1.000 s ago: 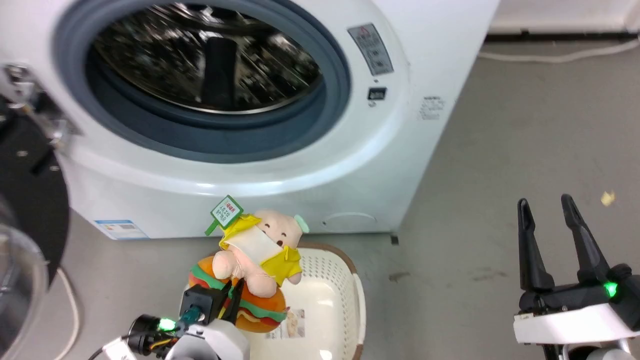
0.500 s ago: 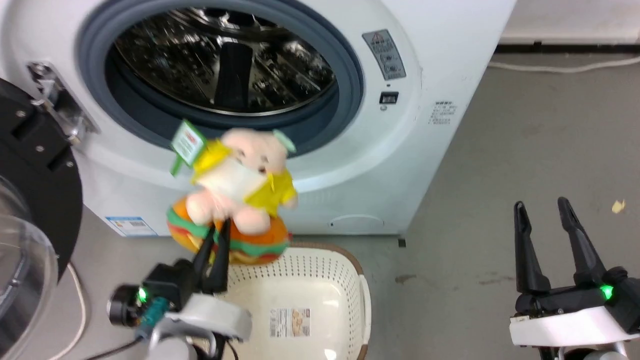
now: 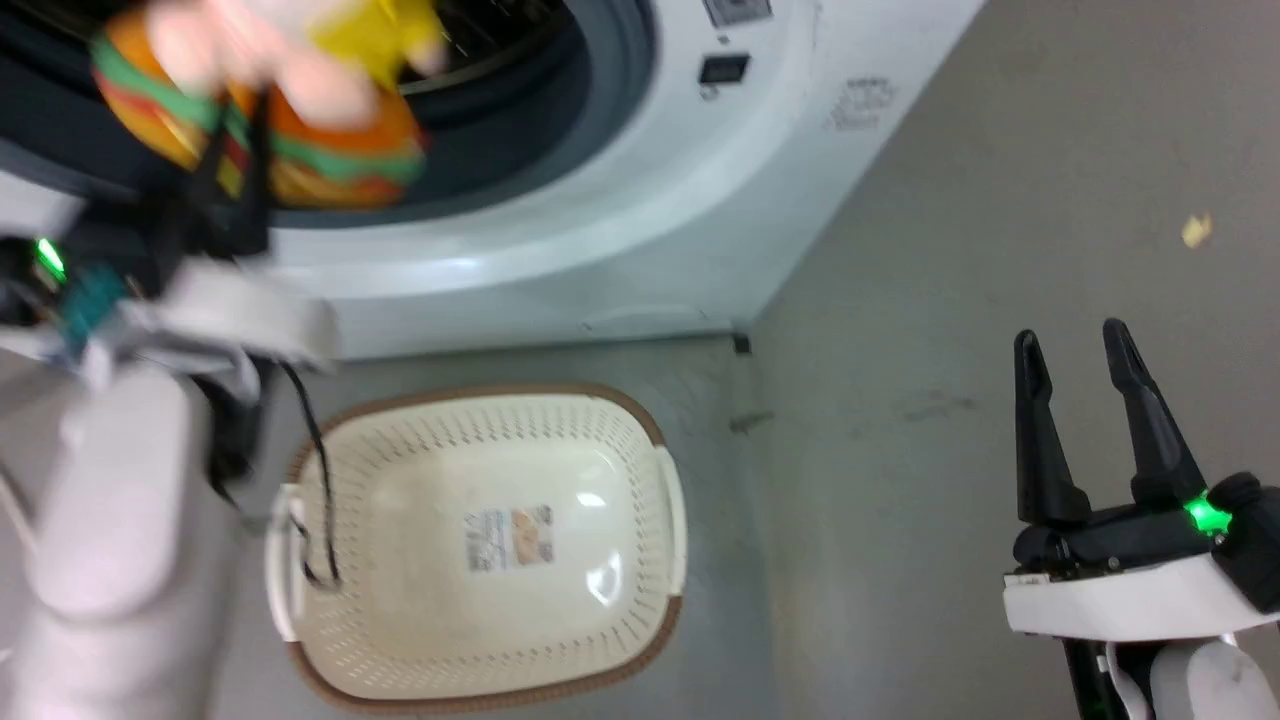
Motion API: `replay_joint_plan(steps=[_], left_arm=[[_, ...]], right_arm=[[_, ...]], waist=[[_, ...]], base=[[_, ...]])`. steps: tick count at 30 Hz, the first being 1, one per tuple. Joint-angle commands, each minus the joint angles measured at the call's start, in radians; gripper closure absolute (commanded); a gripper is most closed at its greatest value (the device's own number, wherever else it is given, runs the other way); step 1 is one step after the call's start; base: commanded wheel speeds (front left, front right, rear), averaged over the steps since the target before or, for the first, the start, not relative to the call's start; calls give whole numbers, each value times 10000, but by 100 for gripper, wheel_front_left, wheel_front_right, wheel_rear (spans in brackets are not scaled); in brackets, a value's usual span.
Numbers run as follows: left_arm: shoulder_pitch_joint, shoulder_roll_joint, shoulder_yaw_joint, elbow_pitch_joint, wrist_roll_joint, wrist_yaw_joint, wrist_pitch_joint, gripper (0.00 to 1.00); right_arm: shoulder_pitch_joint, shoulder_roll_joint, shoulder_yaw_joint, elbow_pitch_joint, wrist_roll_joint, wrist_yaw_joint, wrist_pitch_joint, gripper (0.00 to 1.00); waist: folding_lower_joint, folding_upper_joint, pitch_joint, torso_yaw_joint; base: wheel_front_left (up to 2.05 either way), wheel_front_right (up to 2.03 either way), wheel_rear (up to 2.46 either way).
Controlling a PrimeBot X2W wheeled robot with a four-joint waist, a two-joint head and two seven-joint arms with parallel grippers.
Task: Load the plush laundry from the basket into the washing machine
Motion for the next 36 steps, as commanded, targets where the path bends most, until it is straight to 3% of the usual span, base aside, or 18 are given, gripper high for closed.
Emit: replay_joint_plan(steps=[1,10,14,25,33,34,35,36], left_arm=[[-690,304,59,237,114,-87,335,100],[-3534,1343,-10,1469,264,-413,2068,100],[-5248,1977,-339,2619,431,-637,2864,100],[-6883,2430,-704,4847,617,-712,3313,100],[-7072,2230,-1098,5900,527,-767,2993,100],[-7068,2187,-1133,6003,499,-771,2925,68],[-7044,2139,-1171,6106,473,-775,2843,6],[-7008,2094,-1206,6210,446,-779,2756,0]], right_arm=[[-196,-14,78,-27,143,-7,-46,0],[-669,-14,159,10,778,-7,-46,0],[-938,-14,287,93,1107,-7,-46,0],[-1187,-14,462,205,1367,-7,-46,0],[-1250,-14,415,244,1320,-7,-46,0],[-1255,-14,405,241,1300,-7,-46,0],[-1251,-14,383,244,1275,-7,-46,0],[-1242,-14,355,251,1241,-7,-46,0]], waist=[[-2,0,905,-680],[-2,0,2090,-1313],[-2,0,2612,-1630],[-2,0,3094,-1915],[-2,0,3008,-1819],[-2,0,2956,-1791],[-2,0,2883,-1754],[-2,0,2796,-1713]], base=[[0,0,0],[0,0,0],[0,0,0],[0,0,0],[0,0,0],[0,0,0],[0,0,0],[0,0,0]])
